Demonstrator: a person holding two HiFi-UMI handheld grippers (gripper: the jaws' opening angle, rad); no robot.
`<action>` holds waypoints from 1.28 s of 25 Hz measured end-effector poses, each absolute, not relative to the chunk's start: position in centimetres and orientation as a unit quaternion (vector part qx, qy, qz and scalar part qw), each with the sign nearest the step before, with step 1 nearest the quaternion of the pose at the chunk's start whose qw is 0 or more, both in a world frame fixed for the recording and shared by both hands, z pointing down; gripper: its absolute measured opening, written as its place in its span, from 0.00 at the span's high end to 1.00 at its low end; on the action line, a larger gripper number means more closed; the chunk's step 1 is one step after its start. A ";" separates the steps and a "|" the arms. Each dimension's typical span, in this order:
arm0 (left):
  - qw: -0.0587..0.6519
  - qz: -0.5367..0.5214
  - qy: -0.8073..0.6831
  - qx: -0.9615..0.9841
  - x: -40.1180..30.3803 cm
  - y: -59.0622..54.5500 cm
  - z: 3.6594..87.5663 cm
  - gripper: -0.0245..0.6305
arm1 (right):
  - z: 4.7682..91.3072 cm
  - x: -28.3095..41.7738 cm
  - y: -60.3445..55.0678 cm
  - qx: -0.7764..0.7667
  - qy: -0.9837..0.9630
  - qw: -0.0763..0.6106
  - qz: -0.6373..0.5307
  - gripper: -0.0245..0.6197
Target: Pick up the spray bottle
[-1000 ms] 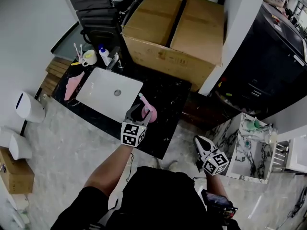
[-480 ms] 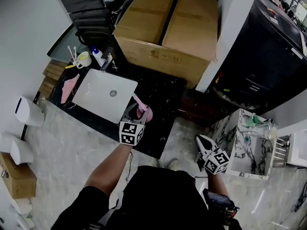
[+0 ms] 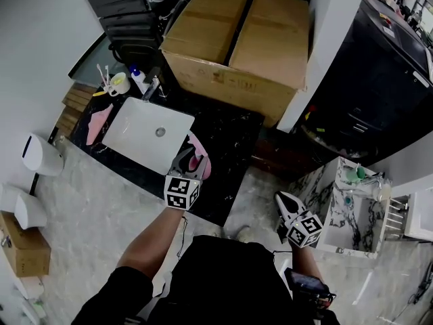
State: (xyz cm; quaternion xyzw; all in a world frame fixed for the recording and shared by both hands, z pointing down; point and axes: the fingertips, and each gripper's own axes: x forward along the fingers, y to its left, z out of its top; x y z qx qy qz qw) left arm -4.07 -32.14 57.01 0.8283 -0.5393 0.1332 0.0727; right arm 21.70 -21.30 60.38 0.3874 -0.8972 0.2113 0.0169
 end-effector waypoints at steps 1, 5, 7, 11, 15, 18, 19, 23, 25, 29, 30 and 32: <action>0.071 0.130 -0.539 0.829 -4.1 -32.0 56.7 0.73 | 60.4 21.6 -21.4 0.386 -0.898 0.017 0.211 0.92; 0.069 0.116 -0.539 0.831 -4.1 -31.1 55.6 0.74 | 60.5 21.2 -21.7 0.375 -0.903 0.016 0.209 0.92; 0.069 0.108 -0.540 0.832 -4.2 -30.6 55.1 0.75 | 60.4 20.8 -21.9 0.369 -0.906 0.016 0.208 0.92; 0.069 0.090 -0.546 0.830 -4.7 -29.6 53.9 0.76 | 60.4 19.7 -22.3 0.353 -0.912 0.017 0.207 0.92; 0.072 0.076 -0.557 0.824 -6.0 -28.2 53.1 0.76 | 60.1 18.2 -22.8 0.331 -0.921 0.022 0.206 0.92; 0.074 0.072 -0.567 0.818 -7.0 -27.0 52.8 0.76 | 60.0 17.1 -23.1 0.314 -0.927 0.025 0.204 0.92; 0.074 0.071 -0.570 0.815 -7.4 -26.6 52.8 0.76 | 60.1 16.7 -23.2 0.309 -0.929 0.026 0.203 0.92; 0.078 0.069 -0.586 0.804 -9.2 -24.8 53.1 0.76 | 59.8 15.1 -23.9 0.286 -0.937 0.026 0.196 0.92; 0.082 0.068 -0.598 0.795 -10.4 -23.7 53.3 0.76 | 59.5 14.1 -24.2 0.275 -0.942 0.025 0.193 0.92; 0.086 0.065 -0.625 0.773 -13.0 -21.2 53.5 0.76 | 58.8 11.9 -24.8 0.247 -0.951 0.026 0.185 0.92; 0.087 0.064 -0.632 0.768 -13.6 -20.6 53.5 0.76 | 58.7 11.3 -24.9 0.240 -0.953 0.026 0.183 0.92; 0.089 0.063 -0.645 0.756 -14.9 -19.2 53.5 0.76 | 58.6 10.0 -25.0 0.226 -0.957 0.028 0.180 0.92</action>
